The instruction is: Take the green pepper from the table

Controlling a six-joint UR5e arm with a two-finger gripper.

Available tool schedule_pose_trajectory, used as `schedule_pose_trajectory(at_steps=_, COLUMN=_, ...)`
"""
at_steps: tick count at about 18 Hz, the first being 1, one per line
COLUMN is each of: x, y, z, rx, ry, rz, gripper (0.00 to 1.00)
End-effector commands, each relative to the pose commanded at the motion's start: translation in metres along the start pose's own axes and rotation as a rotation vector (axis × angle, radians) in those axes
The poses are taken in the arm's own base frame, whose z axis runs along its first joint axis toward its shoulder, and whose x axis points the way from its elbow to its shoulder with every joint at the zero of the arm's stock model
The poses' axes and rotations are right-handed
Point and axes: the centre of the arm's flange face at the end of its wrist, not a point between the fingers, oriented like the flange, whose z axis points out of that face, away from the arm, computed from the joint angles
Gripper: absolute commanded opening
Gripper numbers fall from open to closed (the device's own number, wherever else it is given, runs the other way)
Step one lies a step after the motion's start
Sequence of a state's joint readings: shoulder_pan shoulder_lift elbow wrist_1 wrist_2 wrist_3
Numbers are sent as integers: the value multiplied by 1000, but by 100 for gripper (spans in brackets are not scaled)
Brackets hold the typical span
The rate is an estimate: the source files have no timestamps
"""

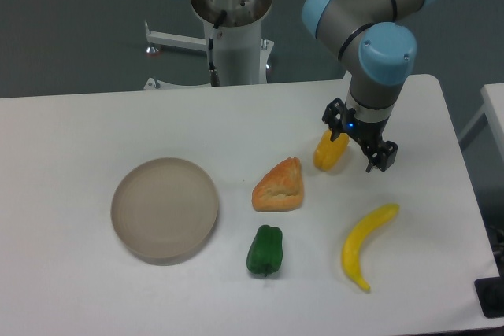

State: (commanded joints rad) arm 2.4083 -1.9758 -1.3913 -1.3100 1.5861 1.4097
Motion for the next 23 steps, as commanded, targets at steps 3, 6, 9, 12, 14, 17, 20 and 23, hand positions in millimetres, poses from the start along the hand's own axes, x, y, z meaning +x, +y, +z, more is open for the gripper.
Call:
schedule_pose_trajectory(at_steps=3, x=0, y=1, z=0, rx=0, ry=0, rz=0, gripper=100)
schedule_pose_trajectory(at_steps=6, x=1, y=0, z=2, rx=3, ry=4, rz=3, gripper=100)
schedule_pose_trajectory(at_steps=9, x=2, y=-3, z=5, rx=16, ry=9, rz=3, gripper=100)
schedule_pose_trajectory(at_steps=12, x=4, y=-7, z=12, rx=20, ry=21, rz=-24, gripper=100)
schedule_pose_trajectory(at_steps=14, x=3, y=-21, z=12, rx=58, ry=23, rz=-87, gripper=100)
schedule_pose_trajectory(at_steps=17, x=-7, y=-44, z=15, rx=121, ry=34, rz=-179, gripper=100)
schedule_pose_trajectory(at_steps=20, x=-4, y=-69, z=29, rx=138, ry=73, rz=-294, gripper=100)
schedule_pose_trajectory(at_steps=23, x=-9, y=-92, z=42, rx=157, ry=83, rz=-390, gripper=100)
